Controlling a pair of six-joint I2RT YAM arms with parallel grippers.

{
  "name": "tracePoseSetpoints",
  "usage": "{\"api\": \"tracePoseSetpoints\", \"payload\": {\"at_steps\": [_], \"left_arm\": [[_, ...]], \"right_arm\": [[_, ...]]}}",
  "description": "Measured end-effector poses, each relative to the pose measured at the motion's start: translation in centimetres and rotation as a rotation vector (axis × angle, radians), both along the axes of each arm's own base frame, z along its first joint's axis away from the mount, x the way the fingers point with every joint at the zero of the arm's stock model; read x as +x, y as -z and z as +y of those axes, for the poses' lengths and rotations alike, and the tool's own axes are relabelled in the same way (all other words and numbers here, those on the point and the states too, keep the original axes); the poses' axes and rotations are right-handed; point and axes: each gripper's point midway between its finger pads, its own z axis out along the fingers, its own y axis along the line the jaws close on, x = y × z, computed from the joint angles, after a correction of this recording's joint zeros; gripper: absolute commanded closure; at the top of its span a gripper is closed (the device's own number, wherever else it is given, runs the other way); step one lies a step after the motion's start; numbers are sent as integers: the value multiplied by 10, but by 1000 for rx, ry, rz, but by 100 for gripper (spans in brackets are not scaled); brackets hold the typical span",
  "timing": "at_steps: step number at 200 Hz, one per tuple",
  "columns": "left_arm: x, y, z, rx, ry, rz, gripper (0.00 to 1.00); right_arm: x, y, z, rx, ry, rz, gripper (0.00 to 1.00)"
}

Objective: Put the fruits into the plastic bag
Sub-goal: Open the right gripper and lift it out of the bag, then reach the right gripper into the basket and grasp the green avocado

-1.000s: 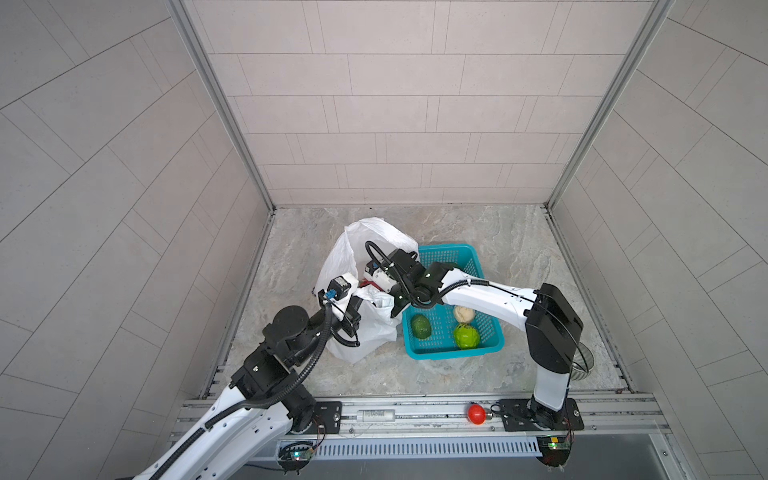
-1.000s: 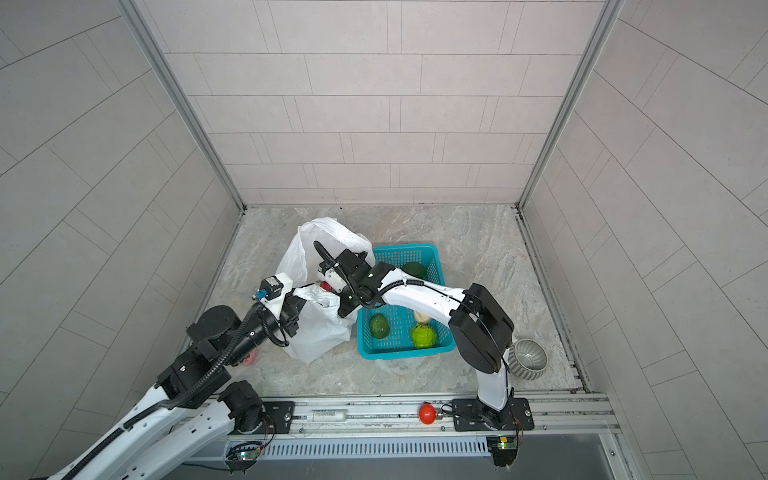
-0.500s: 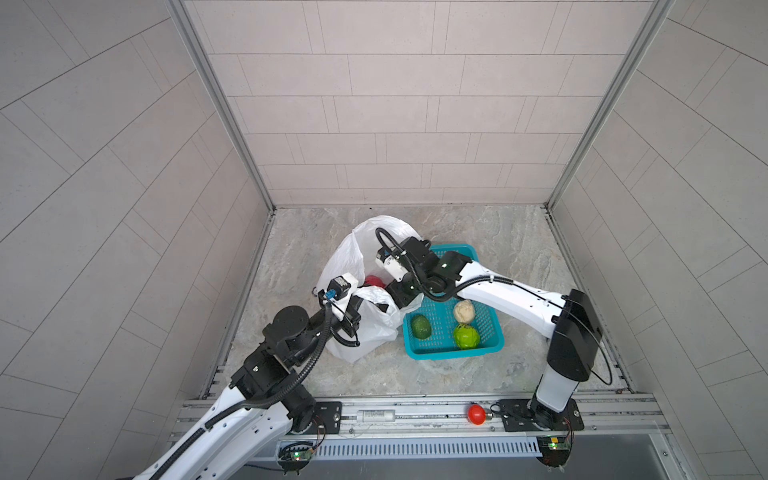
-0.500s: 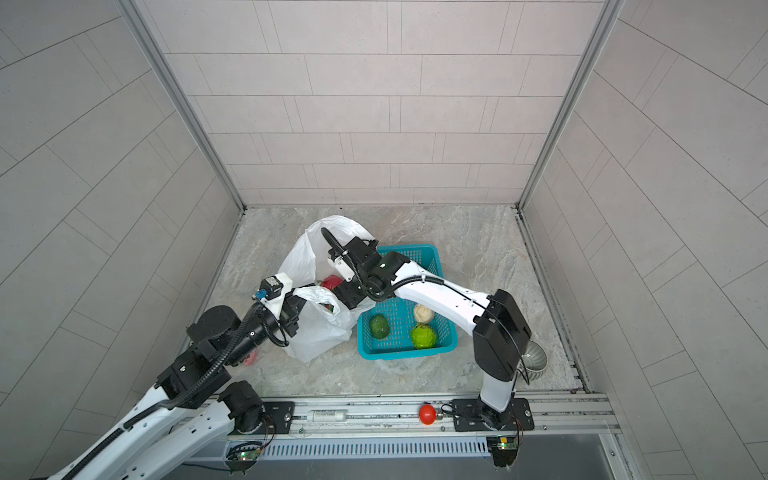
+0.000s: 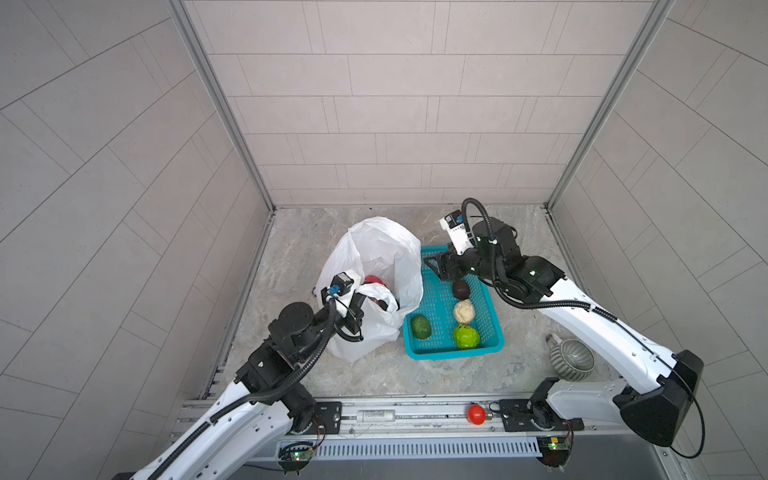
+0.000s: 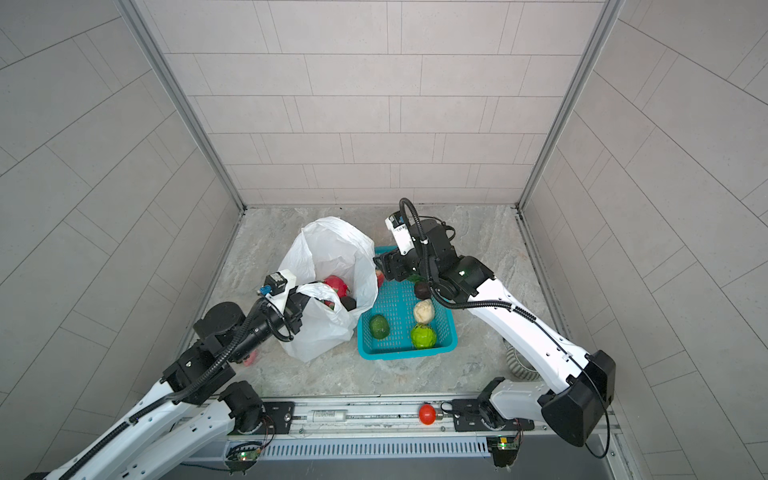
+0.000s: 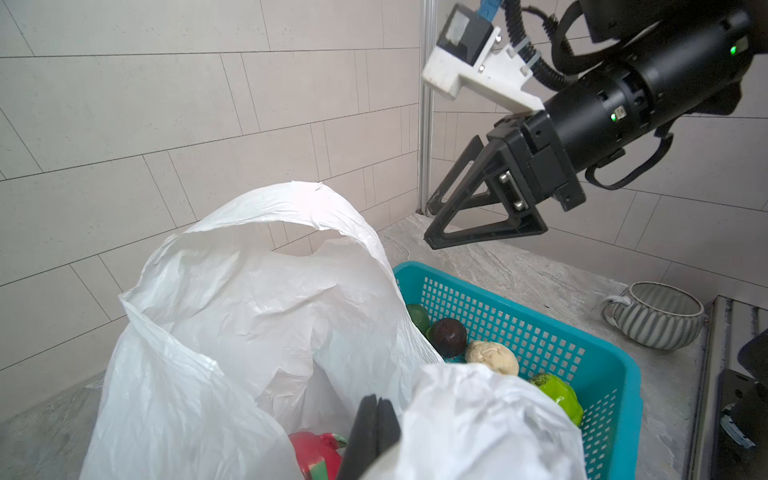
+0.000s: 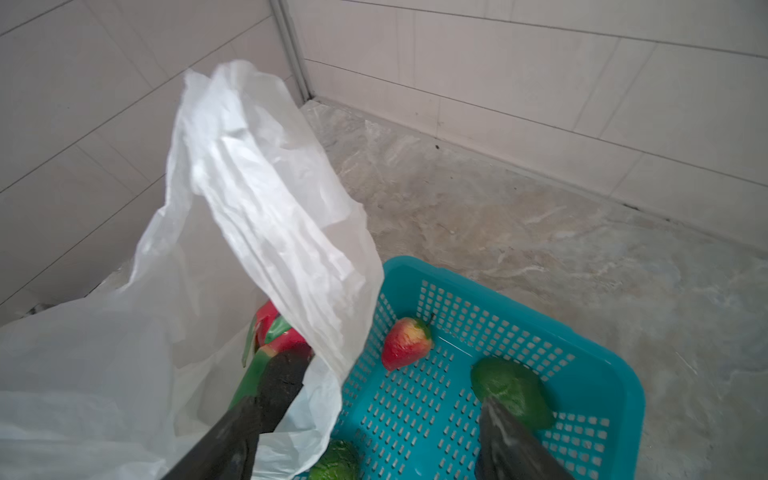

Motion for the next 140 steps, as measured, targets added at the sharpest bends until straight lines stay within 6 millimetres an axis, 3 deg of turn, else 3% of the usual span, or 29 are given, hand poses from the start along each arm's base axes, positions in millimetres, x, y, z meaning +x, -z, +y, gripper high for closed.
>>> {"api": "tracePoseSetpoints", "payload": {"at_steps": [25,50,67,101,140], "left_arm": [[1,-4,1,-10,-11,-13,100],[3,-4,1,-9,-17,-12,100],[4,-2,0,-5,-18,-8,100],[5,-1,0,-2,-19,-4,100],[6,-1,0,-3,-23,-2,100]], "right_arm": [[-13,53,-6,-47,4,91,22],[-44,115,1,-109,-57,197,23],[-61,144,8,-151,-105,247,24],[-68,176,28,-187,-168,313,26],[-72,197,43,-219,-209,363,26]]}}
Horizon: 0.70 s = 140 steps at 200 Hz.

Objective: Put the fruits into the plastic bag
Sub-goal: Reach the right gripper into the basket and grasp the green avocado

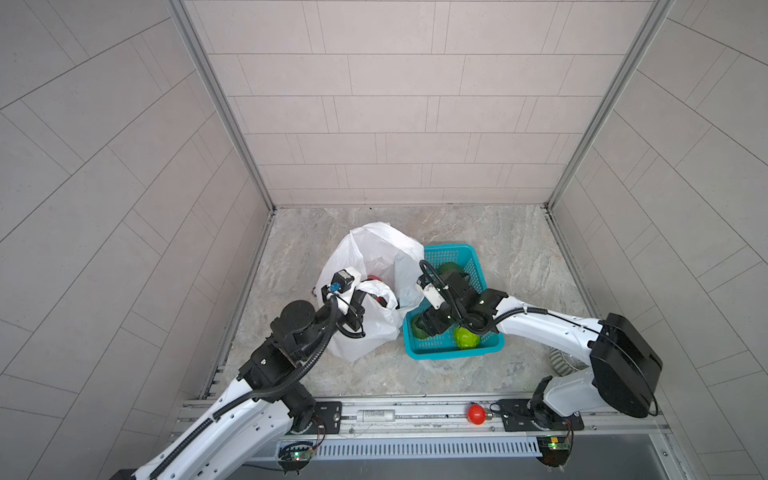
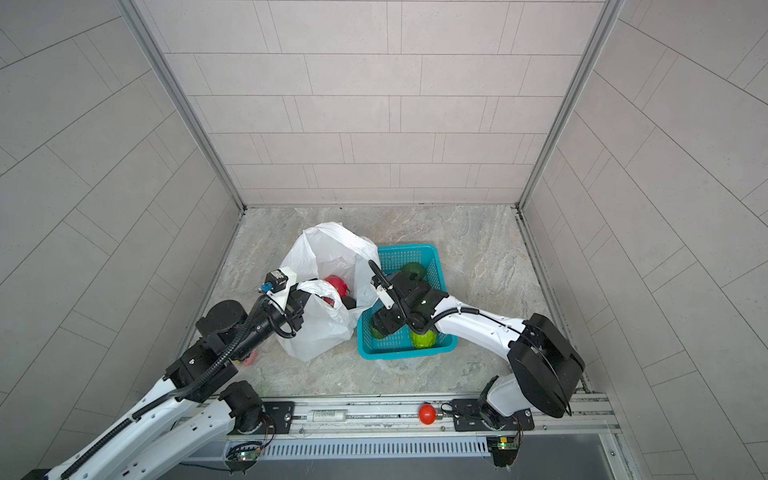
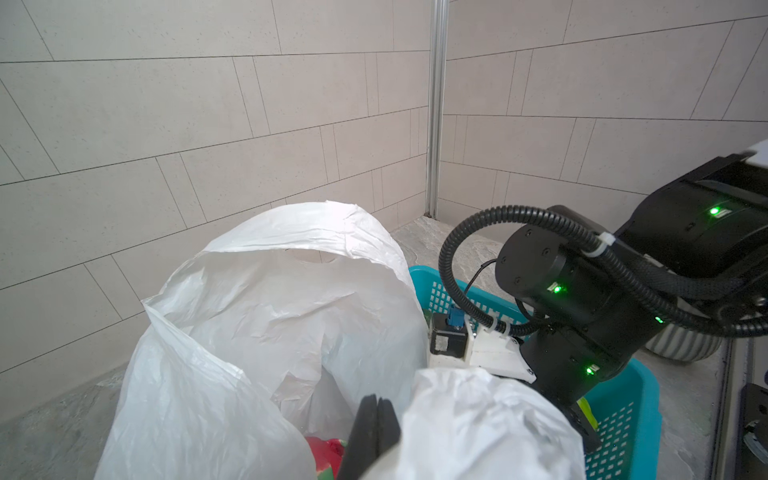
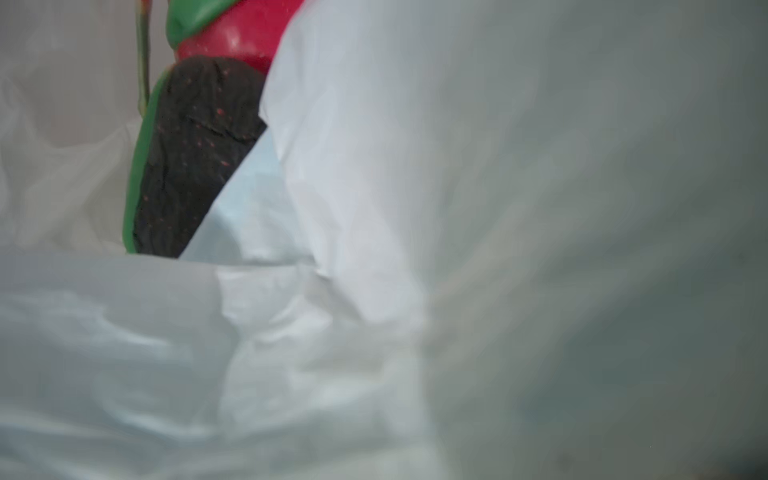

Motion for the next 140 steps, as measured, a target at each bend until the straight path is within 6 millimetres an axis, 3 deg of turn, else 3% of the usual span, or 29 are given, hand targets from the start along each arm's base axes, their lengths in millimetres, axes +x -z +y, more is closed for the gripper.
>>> {"api": "tracePoseSetpoints", "payload": {"at_steps": [28,52,106,140], "left_arm": [[2,1,1,-5,-15,10,100],[3,2,2,-8,-21,16,100],[4,2,3,-14,-28,20,100],[4,2,4,-13,-35,20,100]], "right_arm": [[-10,8,11,-30,-56,13,27],[-7,10,14,-64,-62,26,28],[-9,37,8,-139,-61,80,30],[-9,40,7,-151,-59,84,33]]}}
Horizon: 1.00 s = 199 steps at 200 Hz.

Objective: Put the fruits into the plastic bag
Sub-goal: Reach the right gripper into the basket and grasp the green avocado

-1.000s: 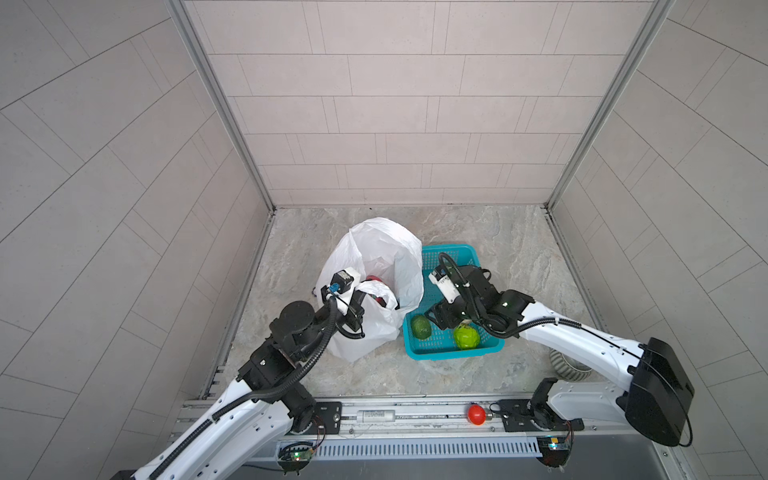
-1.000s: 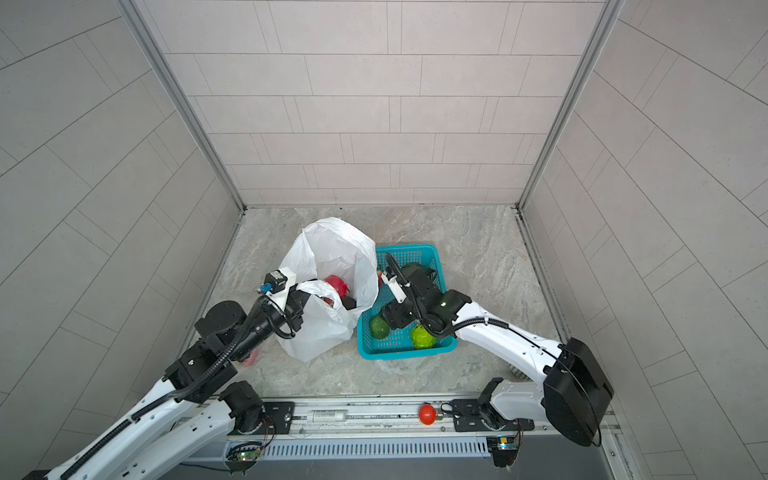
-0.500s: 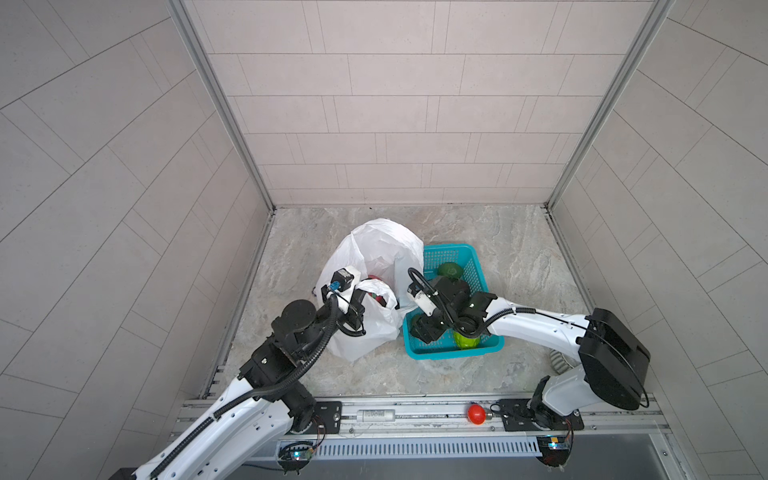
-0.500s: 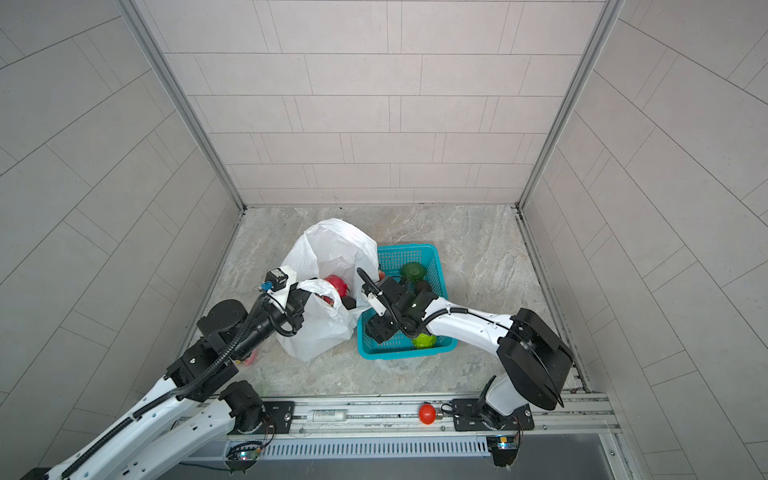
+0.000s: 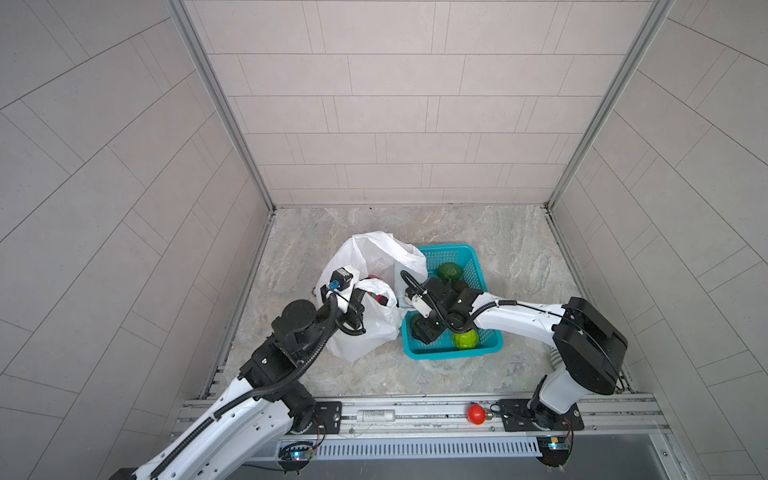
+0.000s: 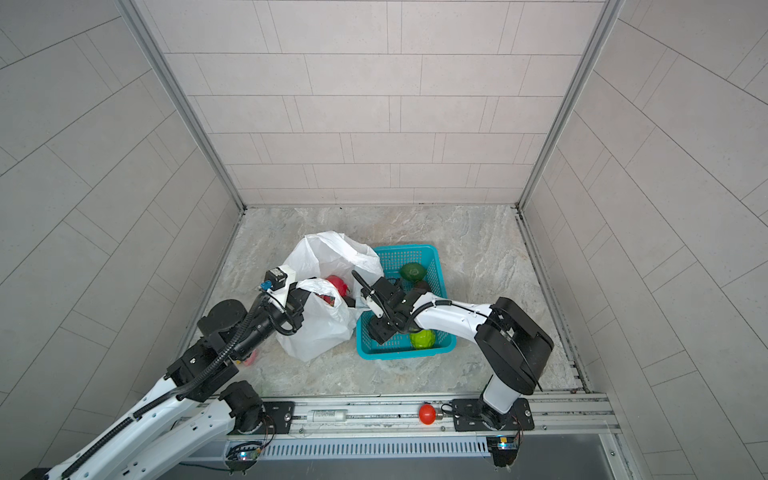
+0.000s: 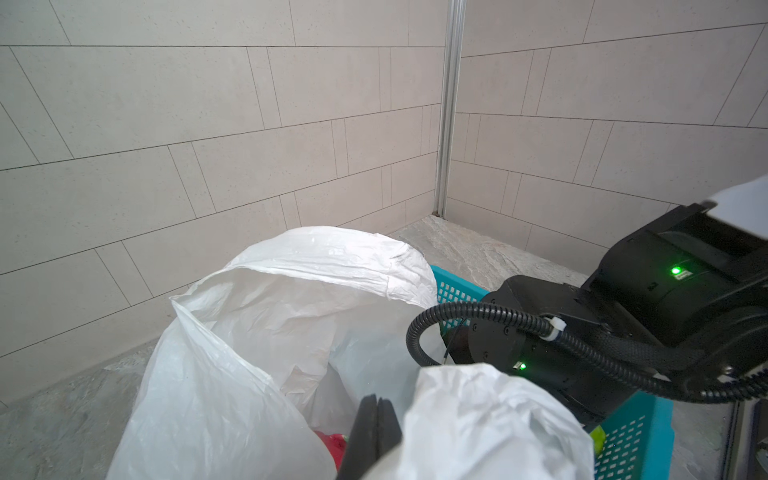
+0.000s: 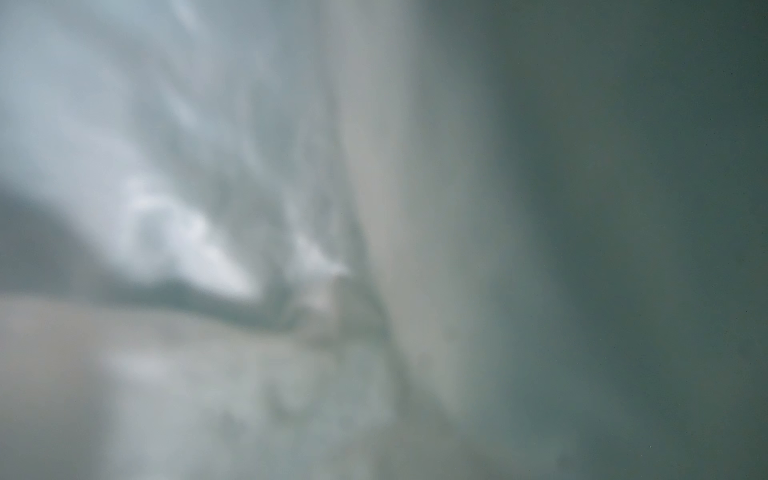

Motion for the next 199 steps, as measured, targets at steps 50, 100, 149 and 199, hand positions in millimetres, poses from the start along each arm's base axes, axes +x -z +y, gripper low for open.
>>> {"api": "tracePoseSetpoints", "payload": {"at_steps": [50,100,149,199], "left_arm": [[0,0,1,-2,-5,1,100],[0,-1,1,-6,-8,2,100],[1,0,1,-12,-8,6,100],[1,0,1,-19,-8,13,100]], "right_arm": [[1,2,-1,-8,4,0,36],[2,7,-2,-16,13,0,44],[8,4,-8,-20,50,-47,61],[26,-49,-33,45,152,-177,62]]}}
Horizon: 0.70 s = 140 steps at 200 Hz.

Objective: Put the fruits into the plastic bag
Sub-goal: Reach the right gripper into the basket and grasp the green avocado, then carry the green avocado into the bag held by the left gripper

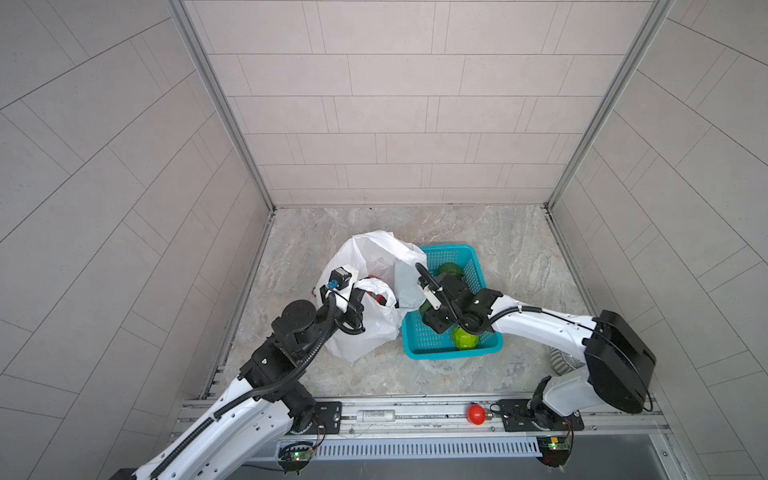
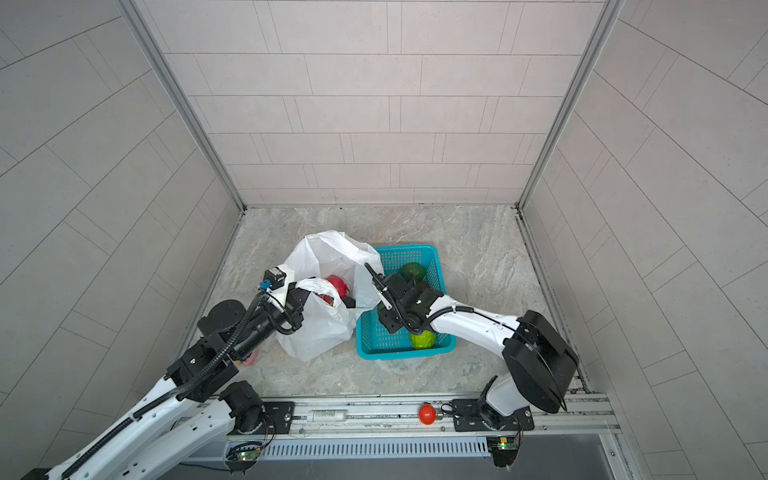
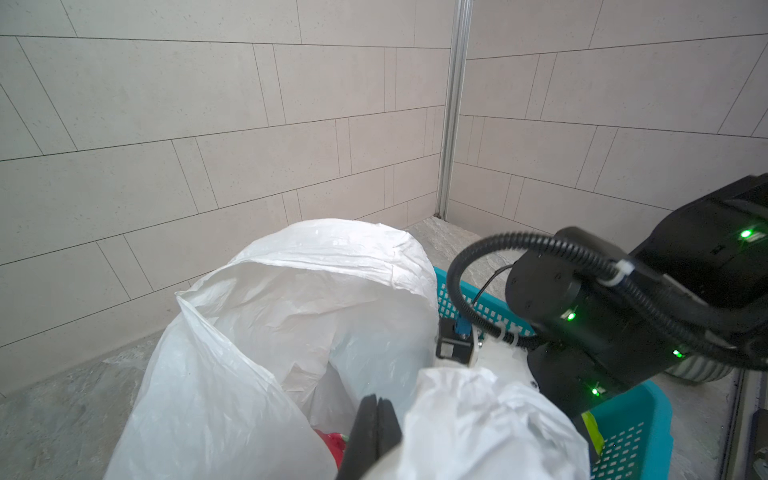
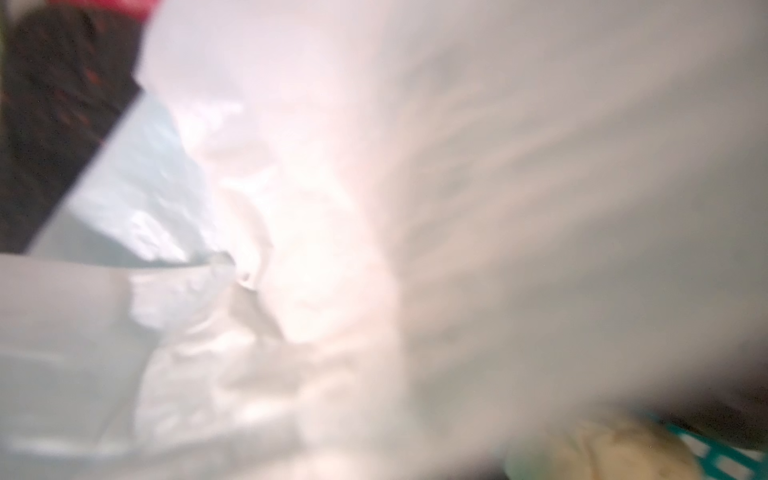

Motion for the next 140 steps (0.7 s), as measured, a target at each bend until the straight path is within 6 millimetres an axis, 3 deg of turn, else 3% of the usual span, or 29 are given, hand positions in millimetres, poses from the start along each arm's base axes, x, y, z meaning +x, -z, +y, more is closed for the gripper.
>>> {"api": "tracePoseSetpoints", "payload": {"at_steps": [26,66,114,140], "left_arm": [[0,0,0,-2,1,2,100],[2,0,-3,-3,6,2,100],[3,0,-6,-3,16,2,100],[-1,-6,-3,-19,19,-17,100]], "right_arm": [[0,-41,-9,69,7,-84,62],[-10,-98,1,216,-62,-169,62],[5,-151,62,352,-188,-201,62],[19,-153,101,368,-252,-186,61]]}}
